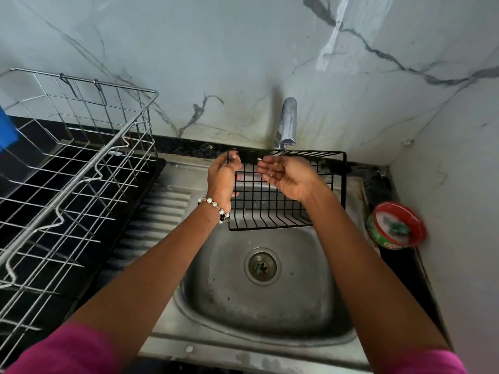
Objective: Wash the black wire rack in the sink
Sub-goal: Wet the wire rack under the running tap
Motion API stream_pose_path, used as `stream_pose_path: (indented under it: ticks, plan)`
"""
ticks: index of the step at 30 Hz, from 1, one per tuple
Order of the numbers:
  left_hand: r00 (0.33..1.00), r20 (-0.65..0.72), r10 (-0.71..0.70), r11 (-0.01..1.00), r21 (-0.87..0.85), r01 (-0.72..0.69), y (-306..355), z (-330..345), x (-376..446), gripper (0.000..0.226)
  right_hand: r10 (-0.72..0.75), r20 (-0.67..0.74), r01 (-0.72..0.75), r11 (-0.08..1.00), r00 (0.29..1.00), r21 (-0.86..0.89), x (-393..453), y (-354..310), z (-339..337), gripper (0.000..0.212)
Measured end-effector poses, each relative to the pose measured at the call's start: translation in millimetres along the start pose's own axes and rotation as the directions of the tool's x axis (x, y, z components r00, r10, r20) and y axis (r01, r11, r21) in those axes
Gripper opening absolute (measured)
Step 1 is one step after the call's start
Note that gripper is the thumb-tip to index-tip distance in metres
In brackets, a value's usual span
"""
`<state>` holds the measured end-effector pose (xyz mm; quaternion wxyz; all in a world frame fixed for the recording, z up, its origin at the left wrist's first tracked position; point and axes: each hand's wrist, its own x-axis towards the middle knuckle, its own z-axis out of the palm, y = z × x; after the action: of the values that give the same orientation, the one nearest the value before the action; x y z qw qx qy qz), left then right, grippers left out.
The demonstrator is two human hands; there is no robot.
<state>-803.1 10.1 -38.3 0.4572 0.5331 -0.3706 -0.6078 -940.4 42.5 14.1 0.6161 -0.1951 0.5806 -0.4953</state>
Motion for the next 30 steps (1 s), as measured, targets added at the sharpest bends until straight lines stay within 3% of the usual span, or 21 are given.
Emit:
stream_pose_path:
  ticks: [3,7,10,12,15,20,23,24,27,30]
  plan:
    - [1.000,-0.006,0.020,0.999,0.029,-0.019,2,0,-1,0.025,0.042,0.102,-0.031,0.993,0.994,-0.111,-4,1,2,0.039]
    - [1.000,-0.021,0.015,0.999,0.032,-0.014,4,1,-5,0.025,0.041,-0.057,-0.054,0.964,0.998,-0.258,4,3,2,0.032]
    - [1.000,-0.020,-0.009,1.000,0.028,0.010,4,-1,-6,0.026,0.060,0.026,-0.046,0.932,0.998,-0.360,4,3,4,0.028]
    - [0.999,-0.024,-0.023,0.999,0.024,0.023,5,-2,-5,0.027,0.095,0.059,-0.068,0.933,0.994,-0.353,0,2,4,0.030]
    - [0.999,-0.042,-0.016,1.000,0.009,0.017,5,-3,-5,0.026,0.038,-0.016,-0.041,0.932,0.999,-0.359,1,0,3,0.035]
    - [0.999,-0.042,-0.012,1.000,-0.029,0.011,6,-6,-5,0.025,0.082,0.141,-0.030,0.941,0.987,-0.338,-4,-7,1,0.034]
    - [0.994,-0.040,0.099,0.988,-0.113,-0.103,5,-9,-6,0.028,0.020,0.020,-0.011,0.927,1.000,-0.374,0,-8,-2,0.031]
    - [0.988,-0.038,0.149,0.981,-0.123,-0.152,4,-11,-6,0.030,0.012,0.036,0.002,0.923,0.999,-0.385,0,-7,-3,0.029]
    - [0.963,-0.034,0.267,0.956,-0.116,-0.270,0,-15,-6,0.036,0.096,0.253,0.013,0.918,0.963,-0.397,-4,-5,-3,0.029]
    - [0.934,-0.012,0.357,0.926,-0.123,-0.356,3,-15,-10,0.038,0.108,0.201,0.001,0.880,0.974,-0.475,0,-3,-6,0.029]
